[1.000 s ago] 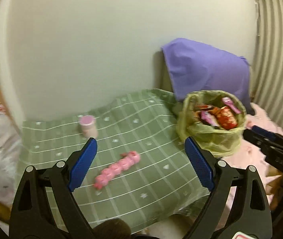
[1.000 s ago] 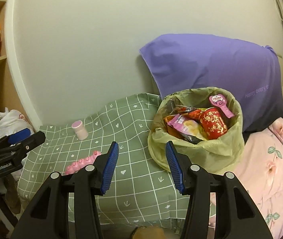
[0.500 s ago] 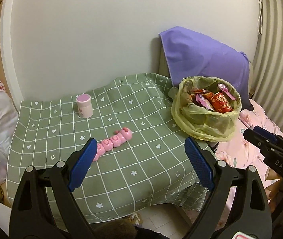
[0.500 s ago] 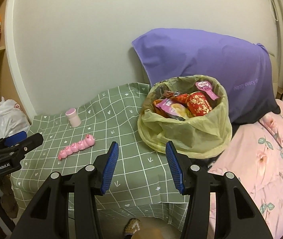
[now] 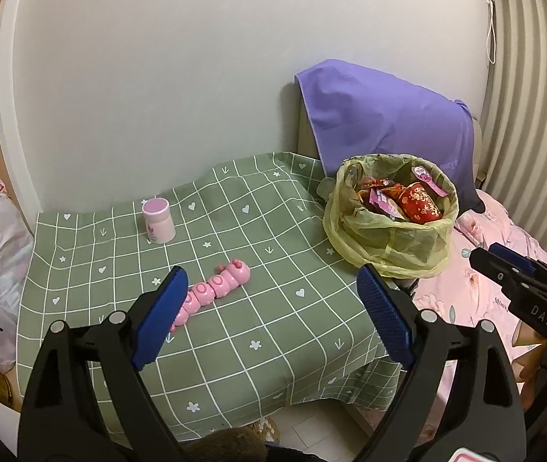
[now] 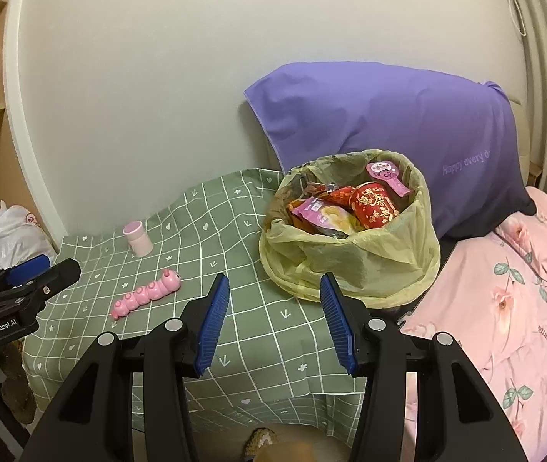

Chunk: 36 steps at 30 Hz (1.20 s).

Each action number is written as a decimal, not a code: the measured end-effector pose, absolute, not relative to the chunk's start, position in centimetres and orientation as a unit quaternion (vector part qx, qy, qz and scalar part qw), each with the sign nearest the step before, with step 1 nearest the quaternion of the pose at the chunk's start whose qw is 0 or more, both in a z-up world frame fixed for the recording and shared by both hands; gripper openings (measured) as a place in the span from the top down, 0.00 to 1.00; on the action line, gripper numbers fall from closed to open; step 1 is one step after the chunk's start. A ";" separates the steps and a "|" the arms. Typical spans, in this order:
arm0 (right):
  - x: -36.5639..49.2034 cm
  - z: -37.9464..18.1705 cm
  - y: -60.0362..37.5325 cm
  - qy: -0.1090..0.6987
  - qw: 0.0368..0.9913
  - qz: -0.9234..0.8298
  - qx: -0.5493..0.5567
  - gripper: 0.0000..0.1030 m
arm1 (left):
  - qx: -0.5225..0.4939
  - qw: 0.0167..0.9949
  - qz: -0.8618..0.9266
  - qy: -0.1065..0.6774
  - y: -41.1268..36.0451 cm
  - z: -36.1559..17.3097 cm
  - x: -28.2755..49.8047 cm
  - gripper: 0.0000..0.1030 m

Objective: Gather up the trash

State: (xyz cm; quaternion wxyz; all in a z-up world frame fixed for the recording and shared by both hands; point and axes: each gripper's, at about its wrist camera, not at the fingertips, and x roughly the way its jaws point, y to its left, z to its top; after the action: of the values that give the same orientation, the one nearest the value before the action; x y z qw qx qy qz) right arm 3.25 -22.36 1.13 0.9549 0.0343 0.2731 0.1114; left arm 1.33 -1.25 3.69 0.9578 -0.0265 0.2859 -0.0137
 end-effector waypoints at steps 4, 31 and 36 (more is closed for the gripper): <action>3.3 1.0 -22.3 0.276 0.953 0.117 0.035 0.55 | -0.025 0.957 -0.014 0.287 -1.4 3.6 1.2 0.17; 2.7 1.2 -22.0 0.275 0.952 0.128 0.022 0.55 | -0.021 0.957 -0.017 0.290 -2.7 3.5 0.3 0.17; 2.6 1.3 -22.2 0.272 0.954 0.125 0.023 0.55 | -0.023 0.956 -0.021 0.290 -2.9 3.6 0.3 0.17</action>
State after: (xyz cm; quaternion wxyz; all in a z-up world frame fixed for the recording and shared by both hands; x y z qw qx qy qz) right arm 2.56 -22.24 1.34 0.9538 0.0229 0.2724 0.1246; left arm 0.33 -2.87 3.58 0.9564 -0.0229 0.2903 -0.0206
